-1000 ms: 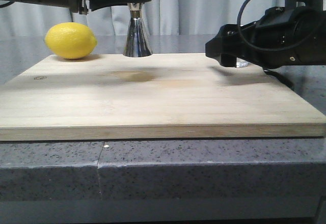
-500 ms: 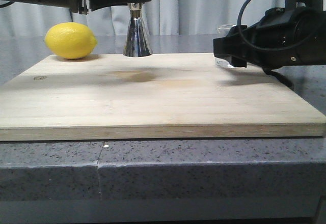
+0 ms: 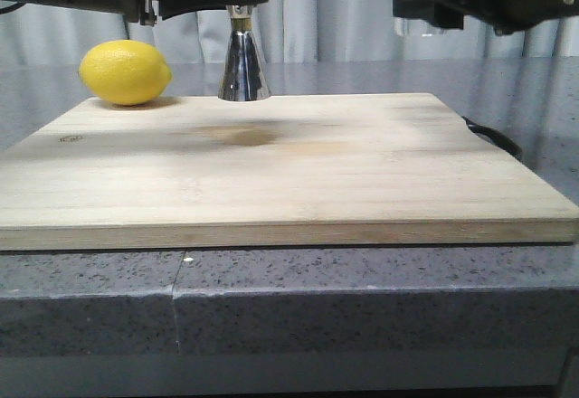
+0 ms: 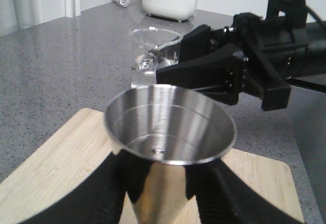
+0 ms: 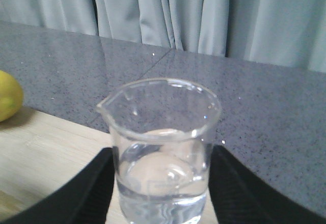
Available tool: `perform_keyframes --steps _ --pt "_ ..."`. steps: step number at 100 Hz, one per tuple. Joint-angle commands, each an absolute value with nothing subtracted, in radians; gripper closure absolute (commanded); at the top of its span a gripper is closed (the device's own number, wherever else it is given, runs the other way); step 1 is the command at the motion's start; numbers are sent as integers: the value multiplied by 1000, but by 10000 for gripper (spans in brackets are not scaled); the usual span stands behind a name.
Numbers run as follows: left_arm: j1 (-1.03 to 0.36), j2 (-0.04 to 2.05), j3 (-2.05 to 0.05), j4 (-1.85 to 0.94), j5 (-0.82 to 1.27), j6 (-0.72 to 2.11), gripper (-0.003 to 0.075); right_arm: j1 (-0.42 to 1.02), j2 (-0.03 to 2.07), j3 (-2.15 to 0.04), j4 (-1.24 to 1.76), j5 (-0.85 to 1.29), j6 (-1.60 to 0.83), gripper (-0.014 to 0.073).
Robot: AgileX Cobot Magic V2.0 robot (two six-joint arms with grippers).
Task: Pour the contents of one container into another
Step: 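Lift the glass beaker with the right gripper toward the jigger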
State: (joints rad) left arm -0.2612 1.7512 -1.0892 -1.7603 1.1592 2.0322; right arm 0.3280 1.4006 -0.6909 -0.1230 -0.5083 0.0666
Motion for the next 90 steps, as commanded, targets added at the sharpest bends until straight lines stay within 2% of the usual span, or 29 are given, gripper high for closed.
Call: perform_keyframes --steps 1,23,51,90 --pt "-270 1702 -1120 -1842 1270 2026 456 348 1332 -757 -167 -517 67 256" --pt "-270 1702 -1120 -1842 1270 2026 456 444 1312 -946 -260 -200 67 256" --pt "-270 1702 -1120 -1842 1270 2026 456 570 1317 -1150 -454 67 65 256" --pt "-270 1702 -1120 -1842 1270 2026 456 681 1371 -1269 -770 251 65 256"
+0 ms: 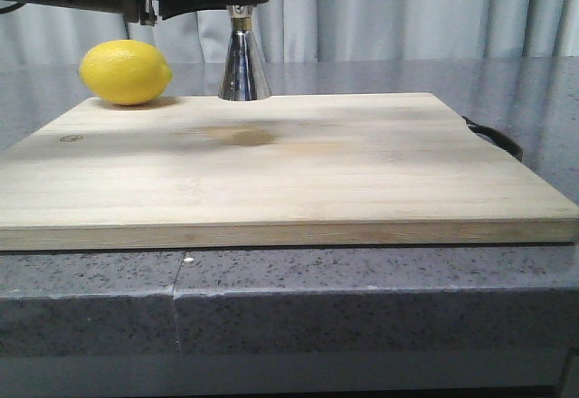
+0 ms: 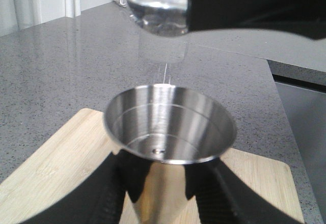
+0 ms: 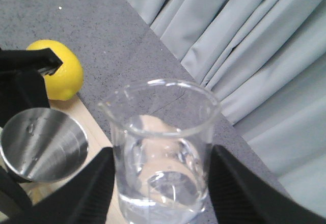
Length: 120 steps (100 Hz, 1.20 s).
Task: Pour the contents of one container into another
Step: 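Lift the glass beaker with the right gripper toward the jigger, then tilt the beaker with the right gripper, pouring liquid into the jigger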
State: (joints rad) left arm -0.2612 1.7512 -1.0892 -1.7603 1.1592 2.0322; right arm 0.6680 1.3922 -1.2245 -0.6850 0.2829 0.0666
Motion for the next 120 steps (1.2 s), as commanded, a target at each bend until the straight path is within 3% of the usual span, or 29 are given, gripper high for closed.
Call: perform_keyframes --steps 1,120 --pt "-270 1702 -1120 -1842 1270 2026 456 681 1371 -1269 -779 254 65 256" --pt "-270 1702 -1120 -1842 1270 2026 456 702 1378 -1269 -1112 217 64 256"
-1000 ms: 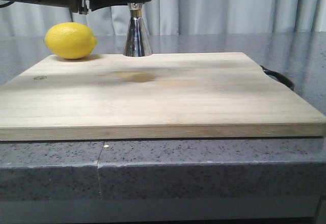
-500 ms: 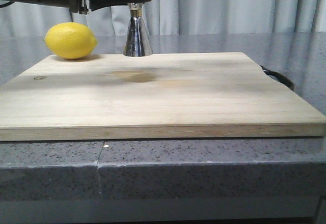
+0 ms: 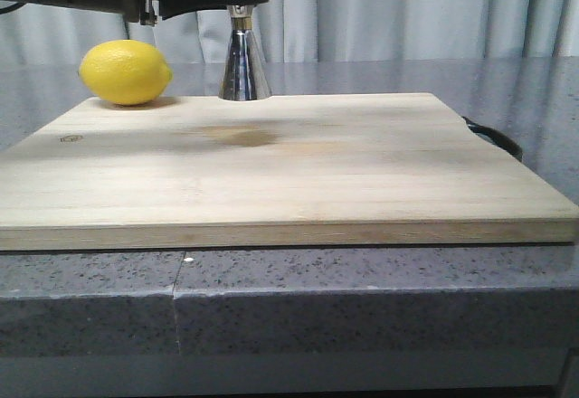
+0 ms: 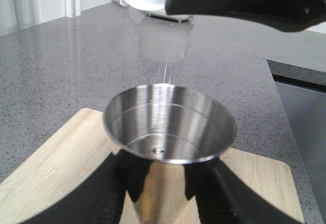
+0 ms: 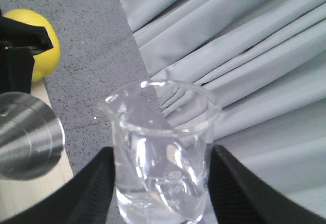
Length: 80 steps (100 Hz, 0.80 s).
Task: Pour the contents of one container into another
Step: 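Tilt the beaker with the right gripper, pouring liquid into the jigger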
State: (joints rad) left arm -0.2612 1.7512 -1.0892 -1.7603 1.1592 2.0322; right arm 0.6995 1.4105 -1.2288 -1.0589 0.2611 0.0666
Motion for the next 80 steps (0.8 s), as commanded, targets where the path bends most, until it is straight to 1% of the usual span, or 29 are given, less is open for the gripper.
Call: perform_keyframes --steps 1,80 --pt "-270 1702 -1120 -1842 1270 2026 456 702 1378 -1269 -1114 217 64 256" --pt "-270 1702 -1120 -1842 1270 2026 456 702 1378 -1269 -1227 184 64 256"
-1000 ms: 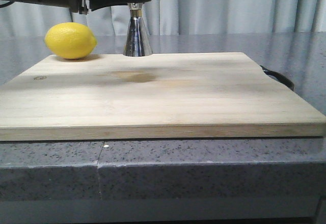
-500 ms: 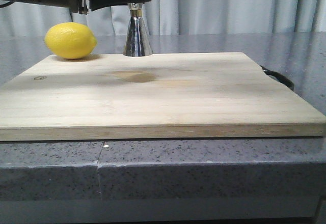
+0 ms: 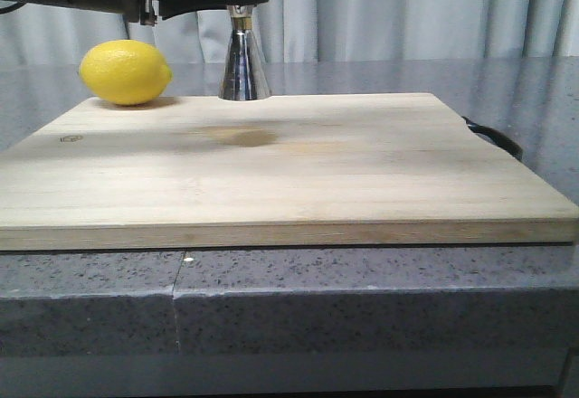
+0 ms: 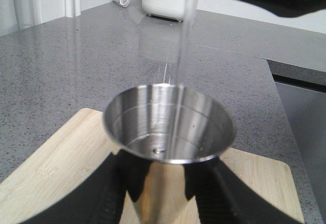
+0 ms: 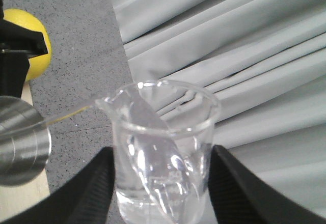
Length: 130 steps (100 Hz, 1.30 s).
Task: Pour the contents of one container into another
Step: 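Tilt the beaker with the right gripper, pouring liquid into the jigger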
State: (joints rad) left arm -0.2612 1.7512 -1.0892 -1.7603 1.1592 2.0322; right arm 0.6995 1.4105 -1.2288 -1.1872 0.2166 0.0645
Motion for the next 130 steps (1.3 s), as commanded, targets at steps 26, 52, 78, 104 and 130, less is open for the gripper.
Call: perform_keyframes --steps 26,52,78,104,130 --pt "-270 1702 -1120 -1842 1270 2026 456 702 1378 -1269 -1253 184 64 256" --pt "-270 1702 -1120 -1842 1270 2026 456 702 1378 -1269 -1261 184 64 256" --pt "-270 1702 -1120 -1842 1270 2026 456 702 1378 -1269 -1275 190 64 256" --pt "-270 1702 -1120 -1842 1270 2026 456 702 1378 -1269 -1289 190 64 256" --pt "-270 1702 -1120 -1842 1270 2026 456 702 1378 -1269 -1317 192 64 256"
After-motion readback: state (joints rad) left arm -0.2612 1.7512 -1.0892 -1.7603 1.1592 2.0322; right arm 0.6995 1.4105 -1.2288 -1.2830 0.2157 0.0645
